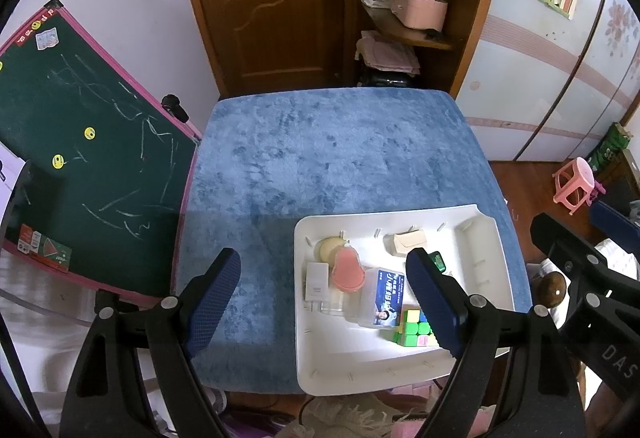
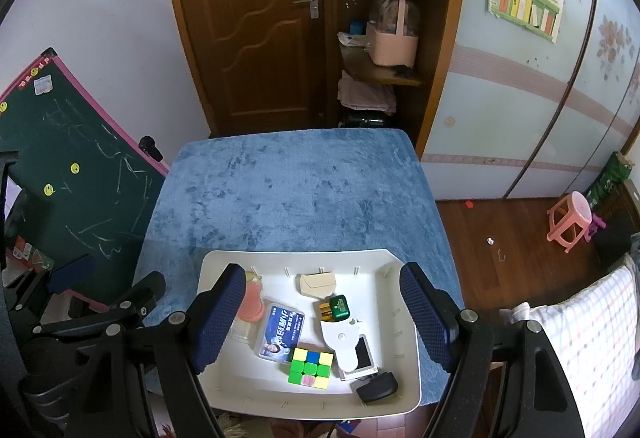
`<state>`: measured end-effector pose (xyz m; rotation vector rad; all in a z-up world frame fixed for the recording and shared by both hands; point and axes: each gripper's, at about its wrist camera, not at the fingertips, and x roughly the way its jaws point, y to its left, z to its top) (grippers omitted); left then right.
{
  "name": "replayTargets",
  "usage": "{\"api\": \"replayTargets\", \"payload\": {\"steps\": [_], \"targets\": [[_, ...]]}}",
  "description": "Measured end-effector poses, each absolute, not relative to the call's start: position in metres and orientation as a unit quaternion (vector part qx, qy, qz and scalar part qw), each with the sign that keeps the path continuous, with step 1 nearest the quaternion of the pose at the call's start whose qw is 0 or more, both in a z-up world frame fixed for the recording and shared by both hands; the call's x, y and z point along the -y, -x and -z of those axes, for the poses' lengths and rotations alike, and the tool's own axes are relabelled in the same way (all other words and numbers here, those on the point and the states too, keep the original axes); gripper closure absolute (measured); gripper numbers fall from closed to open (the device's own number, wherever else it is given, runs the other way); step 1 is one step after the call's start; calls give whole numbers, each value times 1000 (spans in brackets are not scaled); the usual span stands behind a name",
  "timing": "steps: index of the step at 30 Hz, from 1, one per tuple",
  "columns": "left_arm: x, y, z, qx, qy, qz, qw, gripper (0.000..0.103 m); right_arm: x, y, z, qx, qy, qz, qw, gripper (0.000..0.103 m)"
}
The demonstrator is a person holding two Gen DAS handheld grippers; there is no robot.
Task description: Organize rigid objects
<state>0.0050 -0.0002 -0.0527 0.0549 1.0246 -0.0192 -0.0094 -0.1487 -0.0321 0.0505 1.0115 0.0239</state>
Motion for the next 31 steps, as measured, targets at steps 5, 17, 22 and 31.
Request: {"api": "replayTargets", "payload": {"steps": [5,17,22,31], "targets": [[0,-5,53,-490,-27,8,871,16,149,9,32,-484,-24,-12,875,23],[0,-6,53,-491,-29,8,871,16,149,9,32,-485,-24,-11,874,23],[2,-4,55,-492,-31,8,870,16,149,9,32,-485,-24,-12,874,23],[2,-4,56,-493,-29,8,870,16,150,9,33,-485,-24,-13,874,23]]}}
